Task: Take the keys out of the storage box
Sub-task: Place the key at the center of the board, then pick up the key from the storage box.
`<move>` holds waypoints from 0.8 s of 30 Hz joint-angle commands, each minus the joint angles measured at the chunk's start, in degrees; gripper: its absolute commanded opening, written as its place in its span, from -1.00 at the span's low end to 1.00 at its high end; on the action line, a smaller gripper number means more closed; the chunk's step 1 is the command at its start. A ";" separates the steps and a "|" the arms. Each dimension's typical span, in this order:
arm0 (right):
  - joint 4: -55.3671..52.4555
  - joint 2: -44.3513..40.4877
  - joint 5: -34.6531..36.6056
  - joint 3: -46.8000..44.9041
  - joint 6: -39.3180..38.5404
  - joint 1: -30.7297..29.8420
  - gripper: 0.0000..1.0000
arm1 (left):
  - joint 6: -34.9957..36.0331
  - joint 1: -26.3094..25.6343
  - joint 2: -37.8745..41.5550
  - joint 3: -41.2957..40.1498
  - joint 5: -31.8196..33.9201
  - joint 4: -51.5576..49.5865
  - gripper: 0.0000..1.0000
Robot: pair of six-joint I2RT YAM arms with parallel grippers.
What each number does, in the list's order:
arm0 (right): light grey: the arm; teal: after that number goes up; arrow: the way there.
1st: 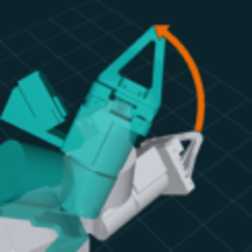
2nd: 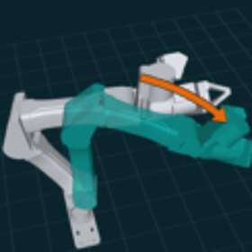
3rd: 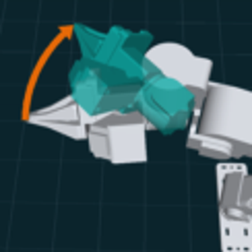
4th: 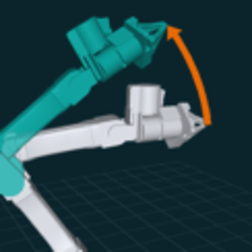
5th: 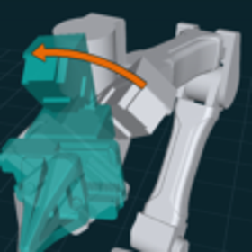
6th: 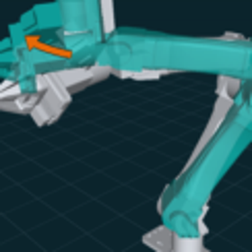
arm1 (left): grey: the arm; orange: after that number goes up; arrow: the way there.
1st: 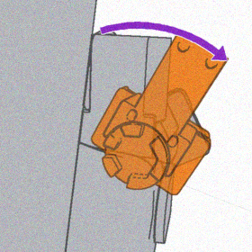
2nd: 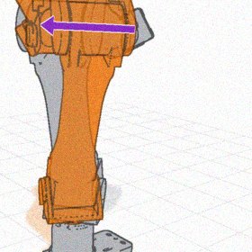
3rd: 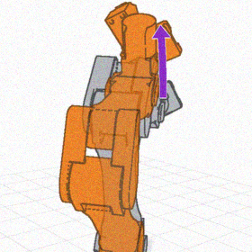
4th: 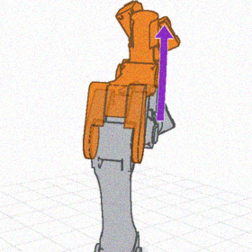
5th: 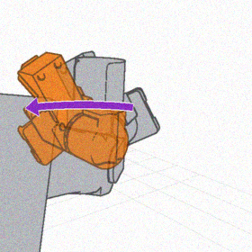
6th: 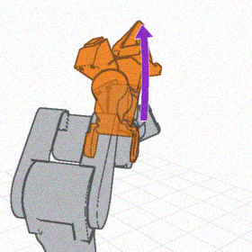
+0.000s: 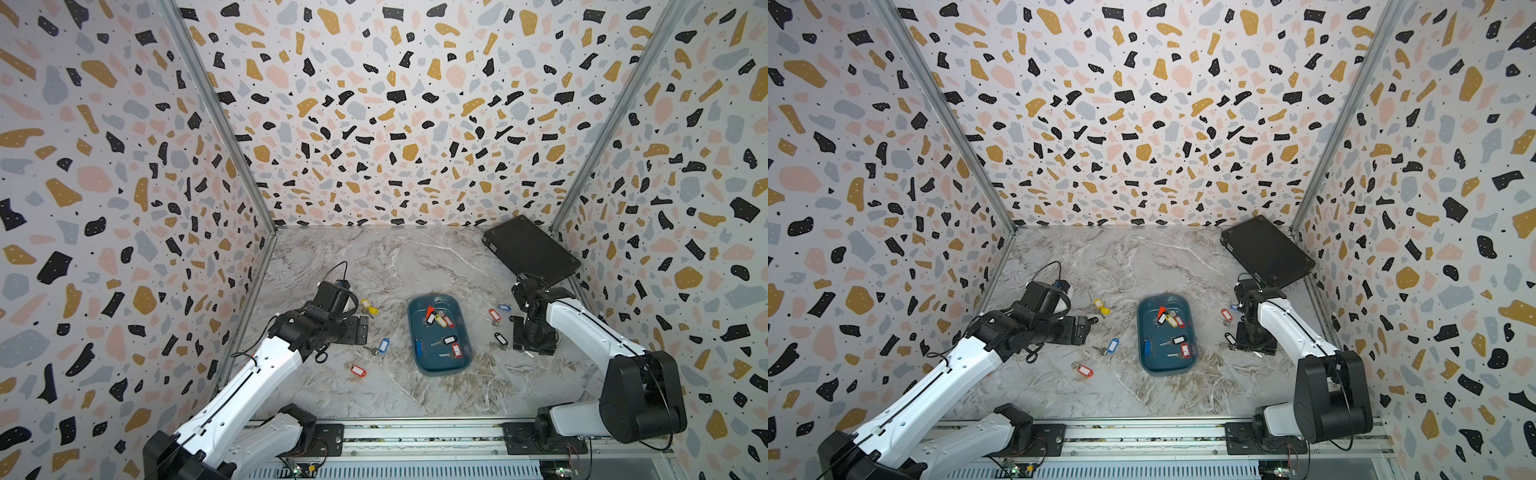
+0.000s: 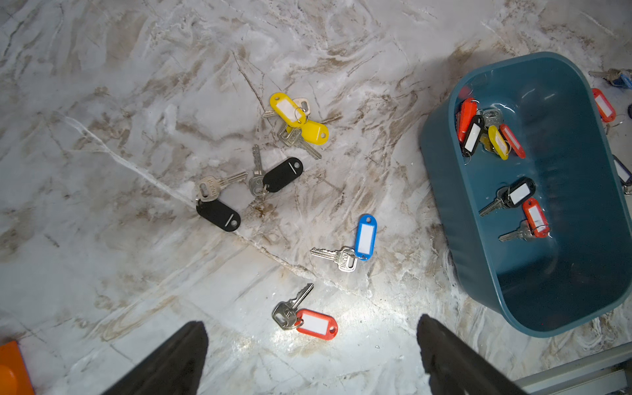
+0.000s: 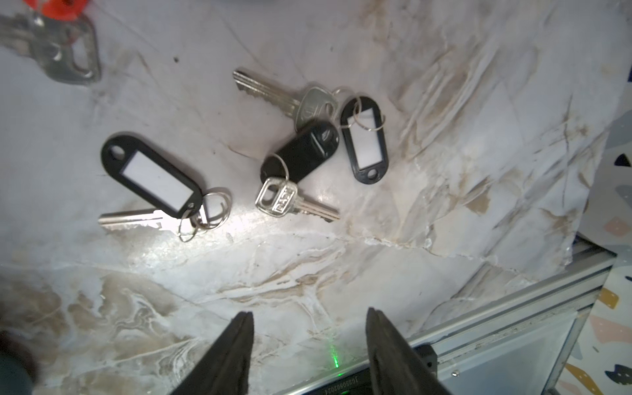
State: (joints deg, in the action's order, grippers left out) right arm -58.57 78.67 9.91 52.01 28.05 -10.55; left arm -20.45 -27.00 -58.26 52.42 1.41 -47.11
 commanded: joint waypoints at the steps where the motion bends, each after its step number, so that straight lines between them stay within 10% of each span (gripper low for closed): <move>1: -2.78 -3.47 -0.76 2.52 0.12 0.17 0.20 | 0.98 0.29 0.19 0.05 -1.44 0.75 0.99; 14: -3.97 -22.35 -1.86 2.87 -6.43 0.17 -0.20 | 0.28 -12.63 -7.50 8.47 0.75 0.26 0.79; 24: -3.30 -18.25 -3.67 2.40 -6.61 0.17 -0.29 | -5.61 -23.50 -29.68 23.94 -5.63 1.91 0.54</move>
State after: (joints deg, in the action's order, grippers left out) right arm -61.08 60.51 6.98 54.70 22.00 -10.55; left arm -22.15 -49.58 -84.68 73.63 -0.78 -46.74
